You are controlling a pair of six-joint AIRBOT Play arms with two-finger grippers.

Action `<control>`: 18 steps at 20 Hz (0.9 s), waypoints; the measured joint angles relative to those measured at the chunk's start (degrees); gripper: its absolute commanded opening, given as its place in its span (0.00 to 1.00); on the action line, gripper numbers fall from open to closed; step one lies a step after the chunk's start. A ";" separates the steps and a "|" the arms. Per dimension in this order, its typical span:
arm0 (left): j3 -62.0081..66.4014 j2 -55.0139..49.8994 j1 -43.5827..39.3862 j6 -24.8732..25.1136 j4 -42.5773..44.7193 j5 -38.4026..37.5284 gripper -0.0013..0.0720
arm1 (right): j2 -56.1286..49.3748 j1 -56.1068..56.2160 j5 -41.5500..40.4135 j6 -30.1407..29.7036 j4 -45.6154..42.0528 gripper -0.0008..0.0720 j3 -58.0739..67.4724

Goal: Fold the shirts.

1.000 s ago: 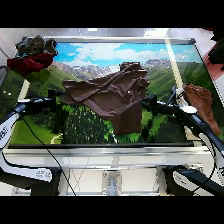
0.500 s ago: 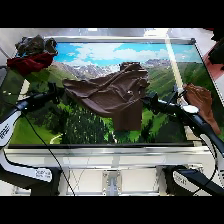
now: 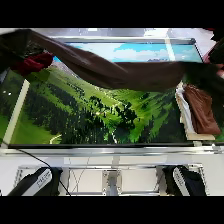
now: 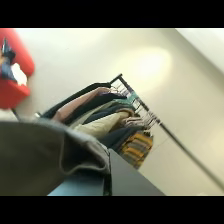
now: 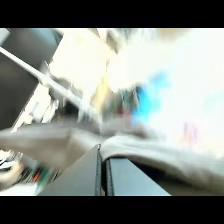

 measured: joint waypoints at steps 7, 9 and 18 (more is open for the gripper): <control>16.76 21.44 0.17 -18.91 52.81 16.79 0.02 | 2.29 -16.55 7.13 2.73 -13.22 0.04 31.21; 19.32 21.24 0.17 -25.16 64.98 13.79 0.02 | -1.42 -18.01 8.70 2.95 -15.21 0.05 35.15; 12.76 -4.52 -11.30 -32.11 77.88 2.64 0.02 | -25.66 4.31 10.25 0.59 -26.88 0.05 22.71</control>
